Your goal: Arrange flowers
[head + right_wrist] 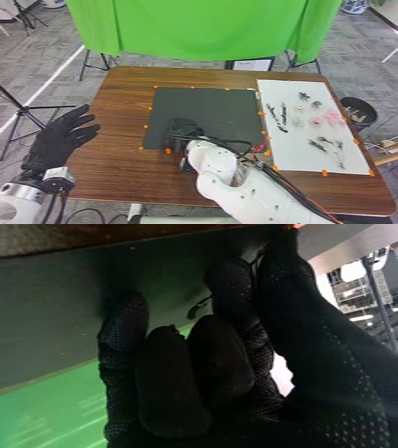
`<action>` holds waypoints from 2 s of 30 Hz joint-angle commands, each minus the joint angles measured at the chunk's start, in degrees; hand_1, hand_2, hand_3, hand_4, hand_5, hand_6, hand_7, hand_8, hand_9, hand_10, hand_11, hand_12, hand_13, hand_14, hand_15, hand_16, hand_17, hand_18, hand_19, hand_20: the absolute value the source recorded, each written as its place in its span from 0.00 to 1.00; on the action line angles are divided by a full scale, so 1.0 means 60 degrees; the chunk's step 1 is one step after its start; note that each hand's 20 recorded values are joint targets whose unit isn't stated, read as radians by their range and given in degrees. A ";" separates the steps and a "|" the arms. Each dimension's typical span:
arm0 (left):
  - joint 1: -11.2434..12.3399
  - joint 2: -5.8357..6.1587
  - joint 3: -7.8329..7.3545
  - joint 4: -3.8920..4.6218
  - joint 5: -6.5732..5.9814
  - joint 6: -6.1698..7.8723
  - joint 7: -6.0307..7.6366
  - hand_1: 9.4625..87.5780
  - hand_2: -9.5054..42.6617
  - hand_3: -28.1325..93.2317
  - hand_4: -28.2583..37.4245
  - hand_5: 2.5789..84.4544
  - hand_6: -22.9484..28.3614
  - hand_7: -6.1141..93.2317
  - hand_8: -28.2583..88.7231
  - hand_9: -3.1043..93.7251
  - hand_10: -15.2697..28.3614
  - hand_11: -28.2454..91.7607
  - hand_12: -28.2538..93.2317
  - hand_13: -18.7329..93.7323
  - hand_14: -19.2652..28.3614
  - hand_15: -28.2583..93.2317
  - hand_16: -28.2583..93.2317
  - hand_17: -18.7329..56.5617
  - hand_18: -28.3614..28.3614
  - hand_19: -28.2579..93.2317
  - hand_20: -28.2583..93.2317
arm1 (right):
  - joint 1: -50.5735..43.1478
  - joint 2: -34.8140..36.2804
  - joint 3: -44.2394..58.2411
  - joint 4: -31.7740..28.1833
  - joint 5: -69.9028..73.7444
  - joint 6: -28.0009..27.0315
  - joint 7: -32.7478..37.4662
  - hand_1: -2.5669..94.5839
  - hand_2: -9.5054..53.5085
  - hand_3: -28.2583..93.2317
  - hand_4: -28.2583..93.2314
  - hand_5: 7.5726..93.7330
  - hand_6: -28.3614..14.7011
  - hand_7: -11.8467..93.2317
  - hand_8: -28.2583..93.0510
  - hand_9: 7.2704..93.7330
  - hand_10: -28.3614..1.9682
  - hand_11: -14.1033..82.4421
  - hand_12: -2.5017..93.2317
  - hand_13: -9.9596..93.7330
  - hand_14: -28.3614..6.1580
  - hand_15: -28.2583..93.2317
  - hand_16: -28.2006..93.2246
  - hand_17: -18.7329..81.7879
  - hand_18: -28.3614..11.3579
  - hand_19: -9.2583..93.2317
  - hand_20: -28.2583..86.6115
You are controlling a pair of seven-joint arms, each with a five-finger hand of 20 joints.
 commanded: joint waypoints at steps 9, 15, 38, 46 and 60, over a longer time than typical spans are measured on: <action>0.0034 -0.0005 -0.0003 0.0031 0.0036 -0.0116 -0.0165 0.17 0.07 0.82 0.00 0.34 0.54 0.24 0.16 0.30 0.65 0.42 0.38 0.35 0.77 0.60 0.21 0.13 0.90 0.57 0.31 | -0.0209 -0.0174 0.0505 -0.0323 0.0334 -0.0813 0.0041 0.31 0.00 0.95 0.12 0.68 0.64 0.64 0.43 0.82 0.67 0.91 0.76 0.83 0.54 0.98 0.58 0.48 0.22 0.86 0.61; 0.0025 -0.0014 -0.0005 0.0034 0.0064 -0.0132 -0.0198 0.17 0.08 0.81 0.00 0.34 0.54 0.24 0.16 0.30 0.65 0.42 0.38 0.35 0.78 0.60 0.20 0.12 0.90 0.57 0.31 | -0.0203 -0.0200 0.0639 -0.0394 0.0477 -0.0912 0.0147 0.21 0.01 0.96 0.09 0.69 0.61 0.65 0.20 0.82 0.65 0.90 0.76 0.82 0.53 0.98 0.58 0.48 0.22 0.86 0.61; 0.0110 -0.0176 -0.0052 -0.0014 0.0176 -0.0103 -0.0325 0.17 0.09 0.82 0.00 0.34 0.54 0.24 0.16 0.30 0.65 0.43 0.38 0.35 0.78 0.60 0.20 0.12 0.90 0.57 0.31 | -0.0271 0.0444 0.0592 -0.1641 -0.0676 0.0238 -0.0403 0.20 0.00 0.95 0.06 0.58 0.56 0.68 0.12 0.70 0.58 0.91 0.76 0.75 0.47 0.98 0.59 0.44 0.20 0.83 0.62; 0.0396 -0.0381 -0.0209 -0.0144 0.0255 -0.0025 -0.0161 0.17 0.09 0.82 0.00 0.34 0.54 0.24 0.16 0.30 0.65 0.43 0.38 0.35 0.78 0.60 0.20 0.12 0.89 0.57 0.31 | -0.0579 0.2513 0.1751 -0.2619 -0.0554 0.0279 -0.0126 0.20 0.00 0.94 0.03 0.46 0.52 0.55 0.10 0.52 0.48 0.80 0.56 0.63 0.43 0.91 0.55 0.39 0.14 0.80 0.63; 0.0609 -0.0586 -0.0275 -0.0225 0.0325 0.0020 -0.0104 0.17 0.09 0.82 0.00 0.34 0.54 0.24 0.16 0.30 0.65 0.43 0.38 0.35 0.78 0.60 0.20 0.12 0.89 0.57 0.31 | -0.4129 0.5653 0.6435 -0.4015 0.0050 -0.0758 0.1764 0.18 0.00 0.94 0.01 0.31 0.49 0.39 0.13 0.40 0.37 0.36 0.27 0.55 0.39 0.84 0.44 0.36 0.10 0.77 0.63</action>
